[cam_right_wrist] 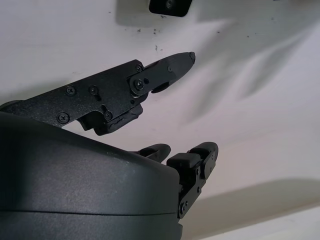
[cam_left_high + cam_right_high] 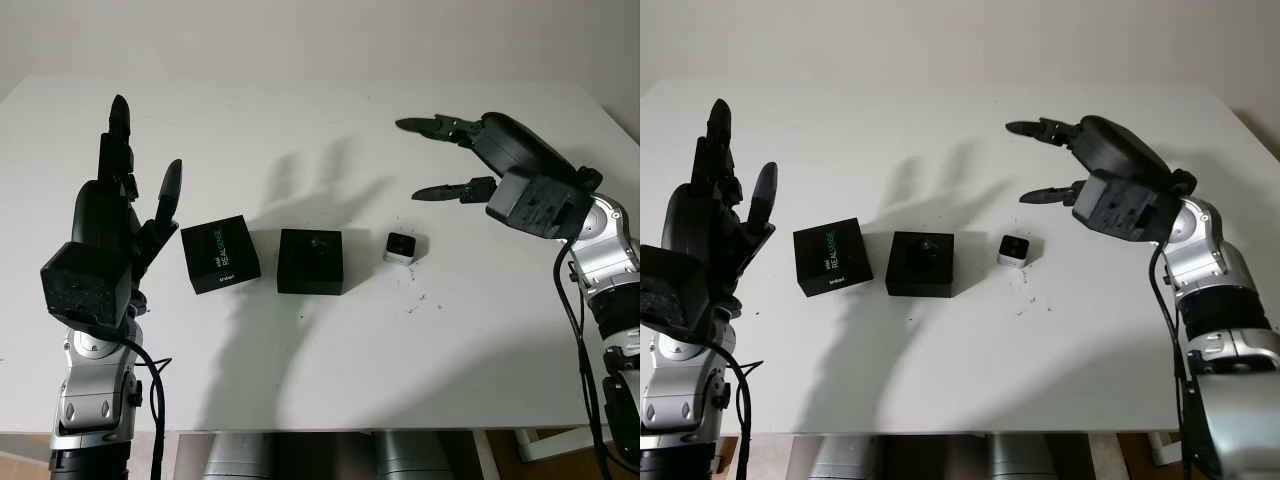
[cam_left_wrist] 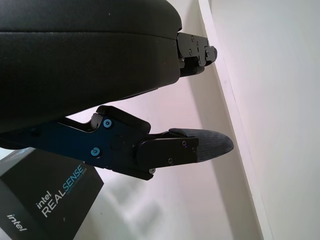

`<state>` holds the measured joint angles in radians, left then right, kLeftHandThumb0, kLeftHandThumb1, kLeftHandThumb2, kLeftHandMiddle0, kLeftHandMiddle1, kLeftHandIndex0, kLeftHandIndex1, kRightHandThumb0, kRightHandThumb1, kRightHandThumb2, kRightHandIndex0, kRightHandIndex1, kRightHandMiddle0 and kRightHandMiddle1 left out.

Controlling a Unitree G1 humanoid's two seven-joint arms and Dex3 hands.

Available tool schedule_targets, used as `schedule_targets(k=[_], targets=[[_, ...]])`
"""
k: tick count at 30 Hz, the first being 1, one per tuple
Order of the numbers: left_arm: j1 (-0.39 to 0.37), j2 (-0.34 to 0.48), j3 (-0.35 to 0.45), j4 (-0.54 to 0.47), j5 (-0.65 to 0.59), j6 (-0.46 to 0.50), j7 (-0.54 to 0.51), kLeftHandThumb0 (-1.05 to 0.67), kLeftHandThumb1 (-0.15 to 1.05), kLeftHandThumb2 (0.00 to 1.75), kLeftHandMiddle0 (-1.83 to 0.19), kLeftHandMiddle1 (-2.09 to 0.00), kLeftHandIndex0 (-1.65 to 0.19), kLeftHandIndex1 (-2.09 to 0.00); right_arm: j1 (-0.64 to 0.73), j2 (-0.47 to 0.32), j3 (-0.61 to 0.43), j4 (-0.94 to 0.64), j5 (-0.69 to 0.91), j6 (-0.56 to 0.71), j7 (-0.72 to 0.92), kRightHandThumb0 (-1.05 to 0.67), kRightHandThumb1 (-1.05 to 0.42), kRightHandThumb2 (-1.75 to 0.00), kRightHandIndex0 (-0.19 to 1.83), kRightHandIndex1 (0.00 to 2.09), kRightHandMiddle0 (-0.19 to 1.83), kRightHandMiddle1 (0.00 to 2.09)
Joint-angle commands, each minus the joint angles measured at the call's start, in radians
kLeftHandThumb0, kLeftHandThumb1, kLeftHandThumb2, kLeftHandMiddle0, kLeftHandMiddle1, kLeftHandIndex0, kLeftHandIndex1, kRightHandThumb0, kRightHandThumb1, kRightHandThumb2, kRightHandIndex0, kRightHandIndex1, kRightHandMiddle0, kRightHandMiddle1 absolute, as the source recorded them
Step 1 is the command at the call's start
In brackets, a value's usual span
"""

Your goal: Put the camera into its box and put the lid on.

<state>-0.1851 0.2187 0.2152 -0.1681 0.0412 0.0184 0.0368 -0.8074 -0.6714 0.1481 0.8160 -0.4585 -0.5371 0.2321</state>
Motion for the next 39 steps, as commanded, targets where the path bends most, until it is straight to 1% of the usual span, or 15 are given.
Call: schedule_targets(k=[1, 6, 11, 18, 26, 31, 34, 39], targets=[[0.004, 0.003, 0.002, -0.022, 0.000, 0.002, 0.000, -0.59, 1.05, 0.45, 0.00, -0.06, 0.05, -0.06, -0.037, -0.031, 0.023, 0.003, -0.025, -0.027, -0.006, -0.29, -0.88, -0.06, 0.34, 0.08, 0.42, 0.11], [0.011, -0.004, 0.002, -0.042, -0.009, 0.017, 0.003, -0.59, 1.05, 0.45, 0.00, -0.05, 0.06, -0.06, -0.060, -0.060, 0.080, 0.007, -0.112, -0.084, -0.048, -0.28, -0.89, -0.06, 0.35, 0.08, 0.43, 0.10], [0.018, -0.003, 0.003, -0.038, -0.008, 0.009, 0.003, -0.58, 1.05, 0.46, -0.01, -0.06, 0.05, -0.06, -0.083, -0.077, 0.132, 0.009, -0.186, -0.109, -0.077, -0.29, -0.89, -0.06, 0.37, 0.08, 0.45, 0.09], [0.019, -0.004, 0.003, -0.036, -0.011, 0.006, 0.002, -0.59, 1.05, 0.45, -0.01, -0.06, 0.05, -0.06, -0.092, -0.095, 0.168, 0.008, -0.236, -0.144, -0.103, -0.25, -0.88, -0.05, 0.40, 0.08, 0.48, 0.09], [0.020, 0.002, 0.002, -0.030, -0.014, 0.004, -0.005, -0.59, 1.05, 0.45, 0.00, -0.05, 0.06, -0.05, -0.091, -0.122, 0.210, -0.004, -0.300, -0.169, -0.115, -0.20, -0.91, -0.06, 0.41, 0.07, 0.50, 0.08], [0.023, 0.003, 0.001, -0.030, -0.014, 0.003, -0.010, -0.58, 1.05, 0.45, -0.01, -0.06, 0.05, -0.06, -0.059, -0.144, 0.211, -0.041, -0.289, -0.176, -0.082, -0.20, -0.91, -0.06, 0.40, 0.06, 0.49, 0.07], [0.024, 0.003, 0.004, -0.034, -0.022, 0.007, -0.017, -0.58, 1.05, 0.45, 0.00, -0.05, 0.06, -0.05, -0.030, -0.164, 0.205, -0.067, -0.271, -0.196, -0.063, -0.24, -0.91, -0.05, 0.39, 0.05, 0.47, 0.06], [0.018, 0.003, 0.002, -0.021, -0.027, -0.002, -0.025, -0.57, 1.05, 0.45, 0.01, -0.05, 0.06, -0.05, 0.035, -0.188, 0.187, -0.100, -0.245, -0.232, -0.086, -0.28, -0.91, -0.05, 0.36, 0.04, 0.46, 0.05]])
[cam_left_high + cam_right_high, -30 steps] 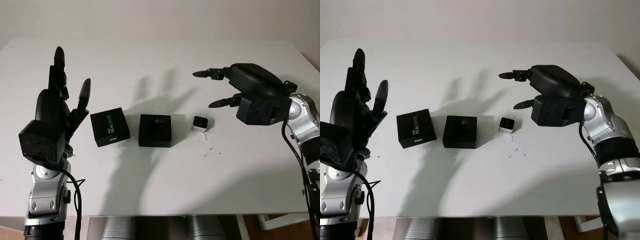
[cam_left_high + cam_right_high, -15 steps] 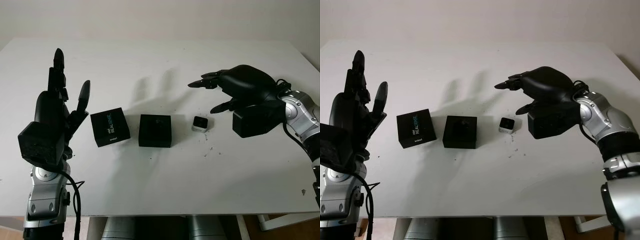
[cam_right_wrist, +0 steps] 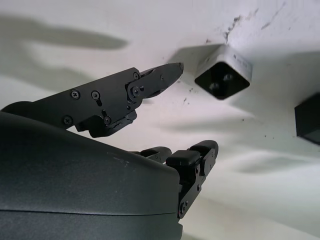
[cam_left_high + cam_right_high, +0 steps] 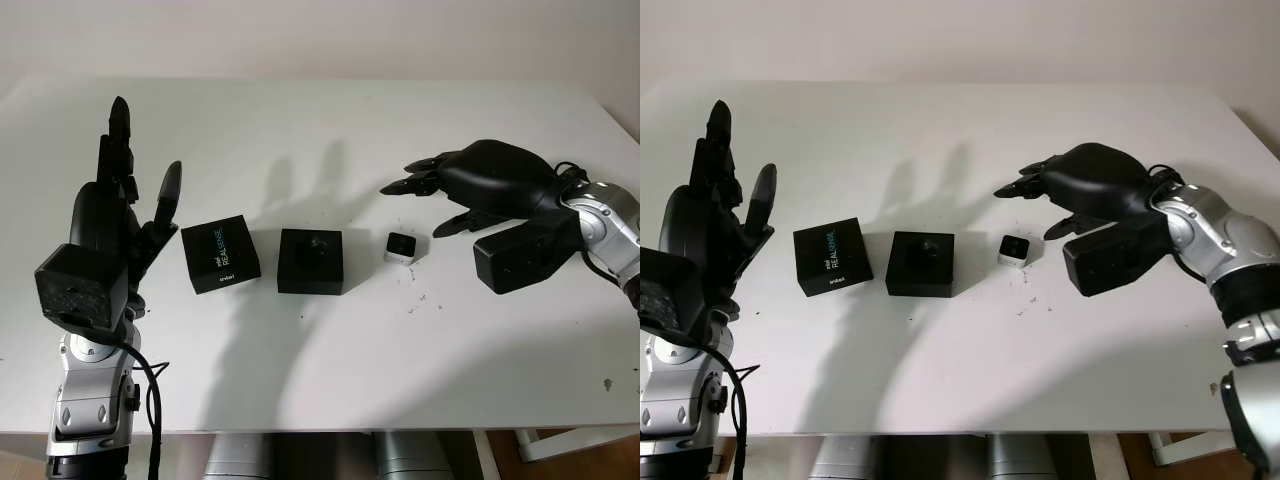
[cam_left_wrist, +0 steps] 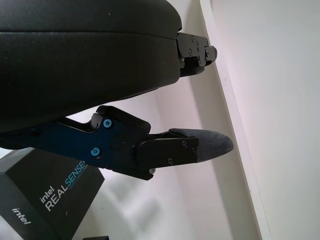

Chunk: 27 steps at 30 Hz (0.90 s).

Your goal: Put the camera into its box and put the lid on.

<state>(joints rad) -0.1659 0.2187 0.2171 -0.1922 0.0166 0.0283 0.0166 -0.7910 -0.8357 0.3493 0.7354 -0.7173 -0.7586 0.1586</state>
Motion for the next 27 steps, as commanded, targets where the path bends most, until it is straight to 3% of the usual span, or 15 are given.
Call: schedule_targets(k=[1, 16, 27], targets=[[-0.005, 0.002, -0.001, 0.007, -0.003, -0.014, -0.005, -0.57, 1.05, 0.46, 0.01, -0.05, 0.06, -0.05, 0.032, -0.025, -0.018, -0.025, 0.017, -0.012, -0.016, -0.29, -0.91, -0.06, 0.34, 0.03, 0.45, 0.05], [-0.009, 0.001, -0.005, 0.017, -0.008, -0.023, -0.010, -0.57, 1.05, 0.46, 0.00, -0.06, 0.04, -0.06, 0.059, 0.003, 0.026, -0.009, -0.068, -0.036, -0.127, -0.40, -0.95, -0.06, 0.20, 0.02, 0.40, 0.03], [-0.007, -0.010, -0.016, 0.023, 0.003, -0.029, 0.003, -0.55, 1.05, 0.47, 0.00, -0.06, 0.05, -0.06, -0.020, 0.057, 0.110, 0.102, -0.181, -0.053, -0.297, -0.40, -0.97, -0.06, 0.22, 0.05, 0.43, 0.04]])
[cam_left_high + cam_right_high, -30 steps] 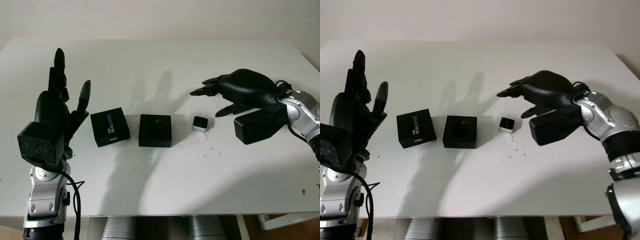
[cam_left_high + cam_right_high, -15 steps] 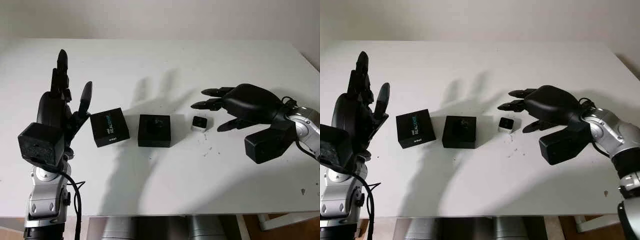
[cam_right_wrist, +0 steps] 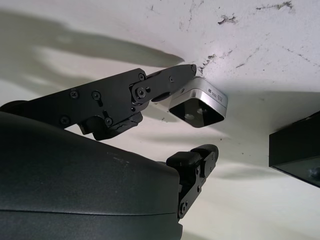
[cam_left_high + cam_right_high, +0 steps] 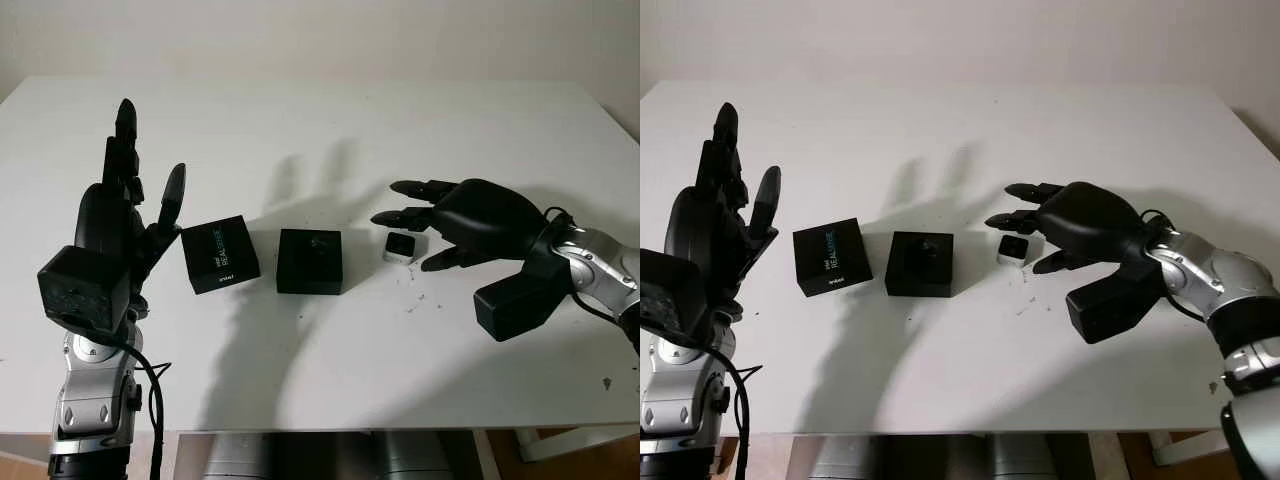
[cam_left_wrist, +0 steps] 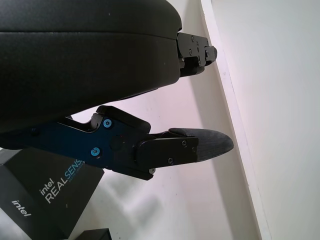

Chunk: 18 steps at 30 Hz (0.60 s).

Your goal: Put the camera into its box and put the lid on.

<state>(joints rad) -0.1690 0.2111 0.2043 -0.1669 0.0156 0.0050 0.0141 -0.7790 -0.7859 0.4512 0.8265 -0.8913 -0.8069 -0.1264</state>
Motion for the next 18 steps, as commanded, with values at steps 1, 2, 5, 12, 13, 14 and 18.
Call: schedule_targets(k=[1, 2, 5, 12, 13, 14, 18], targets=[[-0.003, -0.003, -0.004, -0.003, 0.005, -0.006, 0.006, -0.55, 1.05, 0.47, 0.00, -0.06, 0.05, -0.06, -0.040, 0.011, 0.015, 0.020, -0.012, -0.008, -0.018, -0.40, -0.97, -0.06, 0.21, 0.05, 0.42, 0.04], [-0.003, -0.003, -0.004, -0.003, 0.006, -0.007, 0.007, -0.55, 1.05, 0.47, 0.00, -0.05, 0.05, -0.06, -0.048, 0.014, 0.023, 0.027, -0.018, -0.011, -0.023, -0.40, -0.97, -0.06, 0.22, 0.05, 0.43, 0.04], [-0.002, -0.007, -0.006, -0.008, 0.007, -0.005, 0.012, -0.55, 1.05, 0.47, 0.00, -0.05, 0.05, -0.06, -0.070, 0.022, 0.038, 0.051, -0.020, -0.024, -0.025, -0.40, -0.98, -0.06, 0.22, 0.05, 0.43, 0.05], [0.007, -0.006, -0.005, -0.013, 0.009, -0.010, 0.011, -0.56, 1.05, 0.48, 0.01, -0.05, 0.06, -0.05, -0.111, 0.031, 0.074, 0.095, -0.041, -0.039, -0.050, -0.39, -0.98, -0.06, 0.24, 0.06, 0.47, 0.07], [0.008, -0.007, -0.005, -0.015, 0.009, -0.009, 0.012, -0.56, 1.05, 0.48, 0.01, -0.05, 0.06, -0.05, -0.116, 0.032, 0.078, 0.102, -0.045, -0.039, -0.055, -0.38, -0.98, -0.06, 0.25, 0.06, 0.48, 0.07], [0.008, -0.007, -0.005, -0.015, 0.010, -0.009, 0.012, -0.56, 1.05, 0.48, 0.01, -0.05, 0.06, -0.05, -0.121, 0.033, 0.083, 0.108, -0.050, -0.039, -0.063, -0.37, -0.98, -0.06, 0.25, 0.06, 0.49, 0.08], [0.007, -0.009, -0.002, -0.014, 0.004, -0.010, 0.010, -0.57, 1.05, 0.48, 0.01, -0.05, 0.06, -0.05, -0.142, 0.031, 0.100, 0.125, -0.061, -0.035, -0.077, -0.33, -1.01, -0.06, 0.25, 0.06, 0.52, 0.09]])
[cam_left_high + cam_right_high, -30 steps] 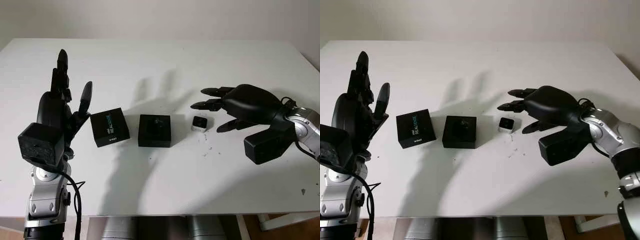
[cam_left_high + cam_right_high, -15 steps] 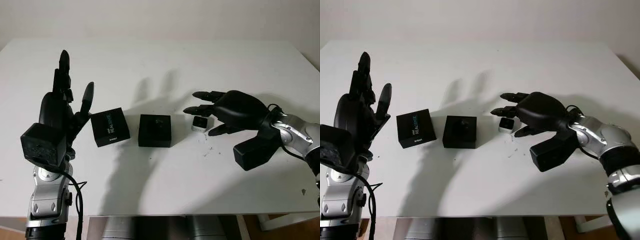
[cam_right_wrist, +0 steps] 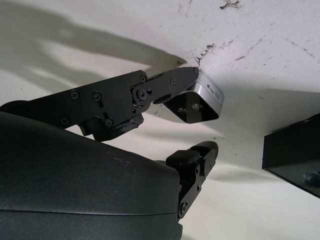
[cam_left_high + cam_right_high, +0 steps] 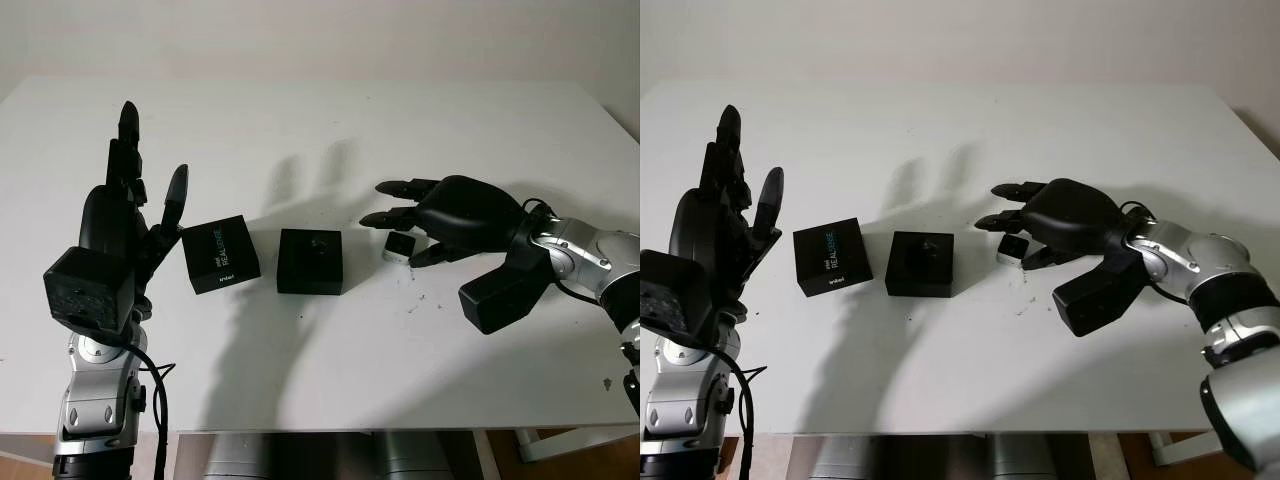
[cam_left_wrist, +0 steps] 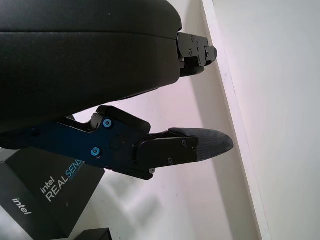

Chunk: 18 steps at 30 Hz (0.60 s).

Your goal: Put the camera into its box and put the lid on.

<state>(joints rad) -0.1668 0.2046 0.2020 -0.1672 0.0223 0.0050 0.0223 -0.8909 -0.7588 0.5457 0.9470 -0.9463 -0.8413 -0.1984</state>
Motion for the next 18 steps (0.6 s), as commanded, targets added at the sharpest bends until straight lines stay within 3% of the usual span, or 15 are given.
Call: schedule_targets(k=[1, 18], targets=[[0.005, -0.003, 0.000, -0.014, -0.001, -0.011, 0.002, -0.57, 1.05, 0.48, 0.01, -0.05, 0.06, -0.05, -0.035, 0.002, 0.009, 0.005, -0.009, 0.001, -0.002, -0.31, -1.01, -0.07, 0.25, 0.06, 0.53, 0.10], [0.005, -0.009, -0.001, -0.009, 0.008, -0.013, 0.006, -0.55, 1.05, 0.49, 0.01, -0.05, 0.06, -0.05, -0.053, -0.017, 0.038, 0.045, -0.020, 0.004, 0.016, -0.29, -1.04, -0.05, 0.27, 0.06, 0.57, 0.12]])
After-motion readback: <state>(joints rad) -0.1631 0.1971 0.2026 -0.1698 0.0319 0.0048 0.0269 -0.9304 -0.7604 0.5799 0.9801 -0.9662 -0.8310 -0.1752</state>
